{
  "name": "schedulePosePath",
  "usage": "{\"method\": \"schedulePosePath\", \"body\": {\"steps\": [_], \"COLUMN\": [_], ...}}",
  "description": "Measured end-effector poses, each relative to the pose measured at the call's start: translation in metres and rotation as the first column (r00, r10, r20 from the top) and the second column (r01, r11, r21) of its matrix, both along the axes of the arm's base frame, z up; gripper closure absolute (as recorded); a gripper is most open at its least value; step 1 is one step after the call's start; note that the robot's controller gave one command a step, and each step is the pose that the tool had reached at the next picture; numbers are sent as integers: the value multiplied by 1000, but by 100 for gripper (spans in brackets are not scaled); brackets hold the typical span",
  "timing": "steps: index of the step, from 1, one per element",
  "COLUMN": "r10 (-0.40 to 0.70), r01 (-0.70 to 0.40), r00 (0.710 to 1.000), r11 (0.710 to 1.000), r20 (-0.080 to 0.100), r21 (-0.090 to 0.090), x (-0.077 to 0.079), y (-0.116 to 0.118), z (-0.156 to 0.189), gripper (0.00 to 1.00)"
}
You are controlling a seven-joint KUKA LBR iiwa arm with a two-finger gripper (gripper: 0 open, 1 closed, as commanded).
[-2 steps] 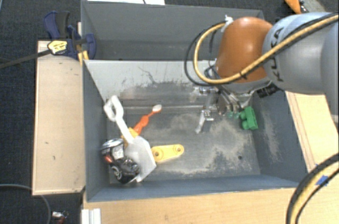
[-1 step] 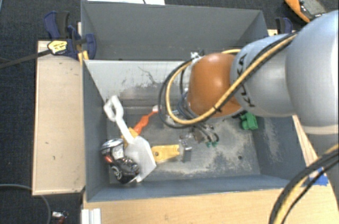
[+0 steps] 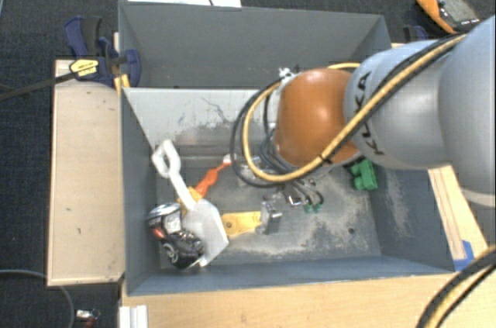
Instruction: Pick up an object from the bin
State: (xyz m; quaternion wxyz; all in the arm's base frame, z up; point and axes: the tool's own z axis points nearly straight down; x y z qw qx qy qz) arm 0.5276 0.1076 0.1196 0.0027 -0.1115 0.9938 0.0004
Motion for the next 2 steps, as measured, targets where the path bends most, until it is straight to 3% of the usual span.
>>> {"method": "schedulePosePath", "body": {"steps": [1,2], "r10": [66,181], "r01": [-66,-181], "r00": [998,983], "r11": [998,983], "r20": [-16,5], "r21": [3,-1], "x": [-46,-23], "y": [36,3], "z": [-22,-50], "gripper": [0,0]}}
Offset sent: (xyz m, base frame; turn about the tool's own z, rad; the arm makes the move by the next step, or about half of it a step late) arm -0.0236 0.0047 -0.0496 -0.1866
